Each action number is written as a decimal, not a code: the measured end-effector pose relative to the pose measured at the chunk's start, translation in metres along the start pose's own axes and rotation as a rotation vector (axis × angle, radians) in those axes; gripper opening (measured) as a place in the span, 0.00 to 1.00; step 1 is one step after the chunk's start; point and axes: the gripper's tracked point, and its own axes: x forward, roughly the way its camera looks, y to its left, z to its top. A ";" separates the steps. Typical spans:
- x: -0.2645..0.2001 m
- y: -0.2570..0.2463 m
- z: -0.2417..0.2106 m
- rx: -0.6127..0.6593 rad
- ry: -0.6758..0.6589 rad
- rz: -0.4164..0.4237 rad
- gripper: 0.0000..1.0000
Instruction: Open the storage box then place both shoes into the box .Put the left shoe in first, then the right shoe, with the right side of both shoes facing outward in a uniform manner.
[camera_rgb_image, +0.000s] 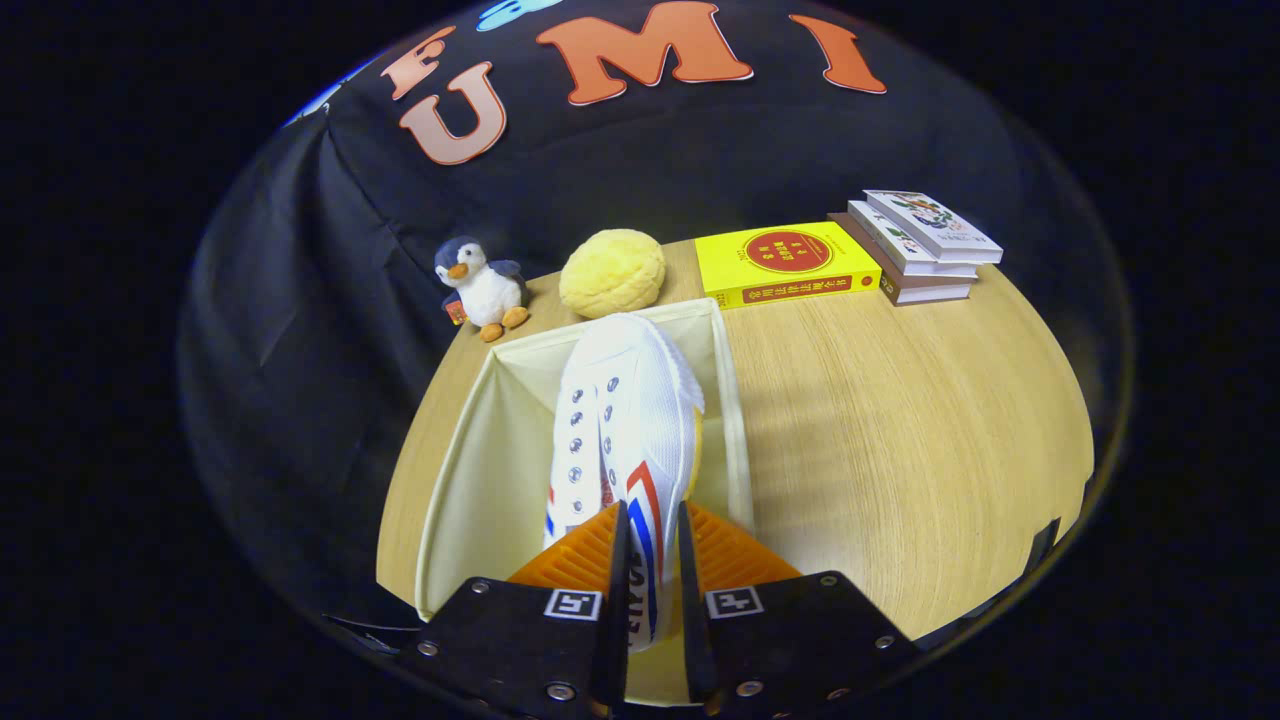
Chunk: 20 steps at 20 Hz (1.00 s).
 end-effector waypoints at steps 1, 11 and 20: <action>-0.006 0.001 0.009 0.007 -0.021 0.007 0.27; -0.086 0.003 0.082 -0.032 -0.219 0.031 0.99; -0.168 0.001 0.130 -0.095 -0.407 0.033 0.98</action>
